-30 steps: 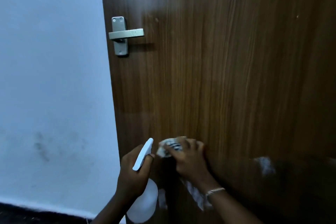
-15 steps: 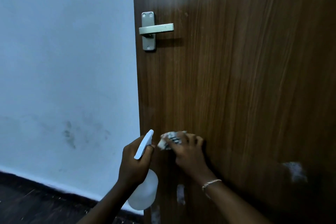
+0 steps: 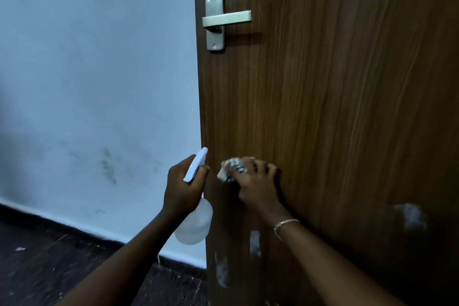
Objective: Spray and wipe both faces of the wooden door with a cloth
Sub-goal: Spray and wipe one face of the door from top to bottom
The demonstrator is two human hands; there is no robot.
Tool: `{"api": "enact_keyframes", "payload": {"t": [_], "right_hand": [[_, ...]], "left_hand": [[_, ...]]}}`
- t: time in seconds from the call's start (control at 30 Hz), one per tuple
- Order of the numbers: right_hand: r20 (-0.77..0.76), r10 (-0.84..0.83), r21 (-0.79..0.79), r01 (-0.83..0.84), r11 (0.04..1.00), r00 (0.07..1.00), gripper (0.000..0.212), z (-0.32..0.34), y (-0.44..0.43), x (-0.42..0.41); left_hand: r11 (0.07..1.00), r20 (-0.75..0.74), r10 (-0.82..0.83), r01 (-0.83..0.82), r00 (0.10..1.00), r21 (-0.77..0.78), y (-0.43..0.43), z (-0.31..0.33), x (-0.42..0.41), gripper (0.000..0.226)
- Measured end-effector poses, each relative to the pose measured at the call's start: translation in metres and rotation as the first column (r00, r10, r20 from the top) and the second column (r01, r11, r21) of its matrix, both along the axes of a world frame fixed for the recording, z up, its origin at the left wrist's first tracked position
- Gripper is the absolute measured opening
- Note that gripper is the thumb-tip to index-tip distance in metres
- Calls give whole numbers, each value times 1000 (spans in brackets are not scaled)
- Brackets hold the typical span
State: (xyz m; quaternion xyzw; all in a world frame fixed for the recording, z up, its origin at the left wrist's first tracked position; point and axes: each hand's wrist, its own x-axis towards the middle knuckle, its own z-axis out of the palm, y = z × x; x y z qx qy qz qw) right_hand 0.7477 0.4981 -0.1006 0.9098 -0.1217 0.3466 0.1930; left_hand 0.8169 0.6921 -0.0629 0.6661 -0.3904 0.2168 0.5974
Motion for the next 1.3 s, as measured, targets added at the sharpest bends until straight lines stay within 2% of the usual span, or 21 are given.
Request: {"api": "enact_keyframes", "payload": {"t": [0.1, 0.17, 0.23, 0.33, 0.4, 0.43, 0.47, 0.57, 0.6, 0.63, 0.7, 0.77, 0.83, 0.87, 0.93, 1.0, 1.07, 1.1, 1.17, 1.27, 1.3], "right_hand": [[286, -130, 132, 96, 987, 949, 70, 53, 10, 14], [327, -109, 119, 74, 990, 939, 66, 88, 25, 38], [210, -37, 57, 26, 998, 977, 62, 92, 38, 60], [-13, 56, -150, -57, 987, 998, 52, 46, 39, 65], [-161, 94, -218, -128, 968, 982, 65, 7, 24, 45], [-200, 83, -195, -123, 973, 976, 72, -3, 14, 31], [-174, 59, -154, -87, 984, 983, 75, -3, 8, 19], [155, -80, 48, 74, 996, 985, 64, 33, 12, 20], [223, -105, 89, 87, 992, 969, 61, 49, 19, 33], [222, -92, 87, 74, 994, 971, 60, 59, 27, 45], [95, 14, -32, -11, 999, 995, 58, 50, 39, 67], [-115, 81, -155, -98, 983, 990, 59, 10, 35, 66], [-280, 88, -194, -147, 970, 956, 71, -36, 20, 37], [-308, 86, -177, -146, 973, 947, 80, -53, 7, 16], [-208, 37, -137, -66, 988, 977, 89, -64, -26, -29], [18, -46, -34, 46, 998, 999, 81, -43, -48, -62], [253, -162, 91, 143, 986, 954, 71, -14, -56, -62], [318, -183, 126, 150, 981, 930, 68, -1, -48, -50], [256, -112, 69, 97, 993, 960, 66, 0, -28, -25], [-67, 57, -78, -62, 995, 996, 79, -42, -21, -21], [-96, 63, -97, -73, 993, 993, 81, -59, -31, -32]], "left_hand": [[1000, -32, 19, -19, 999, 9, 3, -2, 1, 25], [999, -47, 34, -33, 998, 28, 3, -3, 3, 25], [998, -61, 41, -39, 997, 42, 2, -1, 4, 24], [998, -40, 46, -45, 998, 35, 3, 3, 3, 22], [999, -35, 46, -45, 998, 24, 6, 4, 1, 22], [999, -39, 45, -44, 998, 20, 7, 4, 1, 23], [999, -44, 46, -45, 998, 19, 9, 3, 2, 23], [998, -46, 52, -51, 998, 26, 10, -1, 4, 27], [998, -46, 54, -53, 997, 28, 9, -3, 5, 27], [998, -48, 51, -50, 998, 30, 9, -6, 5, 27], [999, -57, 39, -37, 998, 37, 9, -12, 4, 24], [999, -53, 27, -25, 998, 37, 10, -19, 2, 25], [999, -47, 13, -11, 999, 43, 9, -25, -2, 27], [999, -53, 2, 0, 999, 45, 8, -29, -2, 28], [998, -67, -30, 34, 997, 58, 2, -38, -2, 31], [996, -82, -50, 56, 995, 71, -3, -46, -3, 31], [994, -101, -90, 97, 991, 59, -16, -52, -9, 29], [994, -98, -92, 97, 991, 54, -19, -52, -12, 26], [992, -79, -110, 115, 991, 50, -26, -49, -20, 20], [982, -47, -177, 180, 983, 51, -37, -48, -30, 18], [978, -41, -201, 203, 979, 55, -38, -50, -34, 17]]}}
